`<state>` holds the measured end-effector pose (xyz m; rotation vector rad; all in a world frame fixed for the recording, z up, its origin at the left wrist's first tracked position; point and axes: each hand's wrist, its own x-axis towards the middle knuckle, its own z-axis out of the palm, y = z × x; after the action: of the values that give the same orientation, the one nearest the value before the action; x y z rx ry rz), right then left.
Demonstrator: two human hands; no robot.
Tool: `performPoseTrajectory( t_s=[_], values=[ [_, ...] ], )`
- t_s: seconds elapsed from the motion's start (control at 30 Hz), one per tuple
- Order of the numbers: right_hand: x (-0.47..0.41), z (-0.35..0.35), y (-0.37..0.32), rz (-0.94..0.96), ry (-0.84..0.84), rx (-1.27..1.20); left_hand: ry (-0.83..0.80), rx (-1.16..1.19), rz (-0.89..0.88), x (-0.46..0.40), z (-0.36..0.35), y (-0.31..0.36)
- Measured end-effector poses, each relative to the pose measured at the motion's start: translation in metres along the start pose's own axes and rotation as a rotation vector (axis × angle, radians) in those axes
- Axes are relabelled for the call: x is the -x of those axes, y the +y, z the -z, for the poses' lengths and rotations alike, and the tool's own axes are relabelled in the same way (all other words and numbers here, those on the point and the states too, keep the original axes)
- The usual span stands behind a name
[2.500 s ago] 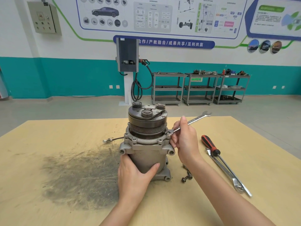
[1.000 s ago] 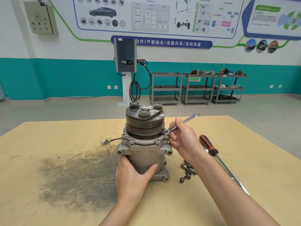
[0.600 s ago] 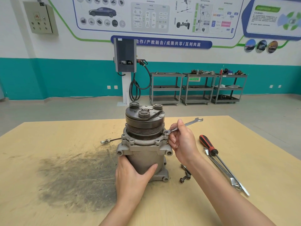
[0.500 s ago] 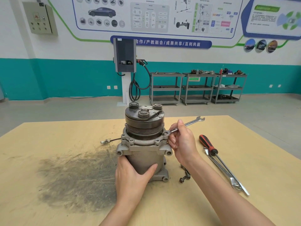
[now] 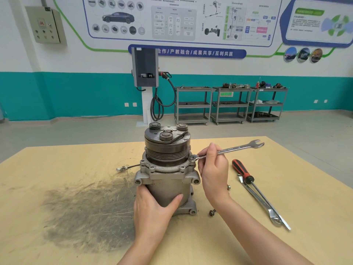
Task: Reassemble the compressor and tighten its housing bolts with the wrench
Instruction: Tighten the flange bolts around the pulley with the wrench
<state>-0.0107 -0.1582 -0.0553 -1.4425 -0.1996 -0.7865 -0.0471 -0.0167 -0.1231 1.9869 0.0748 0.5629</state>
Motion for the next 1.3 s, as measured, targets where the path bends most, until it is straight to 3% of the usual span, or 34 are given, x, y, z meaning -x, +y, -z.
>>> performPoseTrajectory(
  t_s=[0.2, 0.53, 0.77, 0.9, 1.1, 1.23, 1.3],
  values=[
    [0.005, 0.002, 0.007, 0.236, -0.011, 0.136, -0.001, -0.008, 0.014, 0.0, 0.0, 0.001],
    [0.006, 0.002, -0.011, 0.729, 0.048, 0.656, -0.005, -0.008, 0.04, -0.001, -0.001, 0.001],
    [0.007, -0.001, -0.022, 0.827, 0.074, 0.962, -0.011, 0.0, 0.058, -0.002, -0.002, 0.001],
    [0.006, -0.001, -0.027, 0.84, 0.046, 1.013, -0.007, -0.004, 0.059, -0.002, -0.002, 0.001],
    [0.001, -0.002, -0.031, 0.68, -0.012, 0.741, -0.014, -0.001, 0.064, -0.003, -0.002, 0.0],
    [-0.012, 0.002, -0.032, 0.203, -0.12, 0.173, -0.01, 0.01, 0.062, -0.002, -0.001, 0.001],
    [-0.018, 0.007, -0.03, -0.021, -0.17, 0.003, -0.005, 0.009, 0.061, -0.001, -0.001, 0.002]
  ],
)
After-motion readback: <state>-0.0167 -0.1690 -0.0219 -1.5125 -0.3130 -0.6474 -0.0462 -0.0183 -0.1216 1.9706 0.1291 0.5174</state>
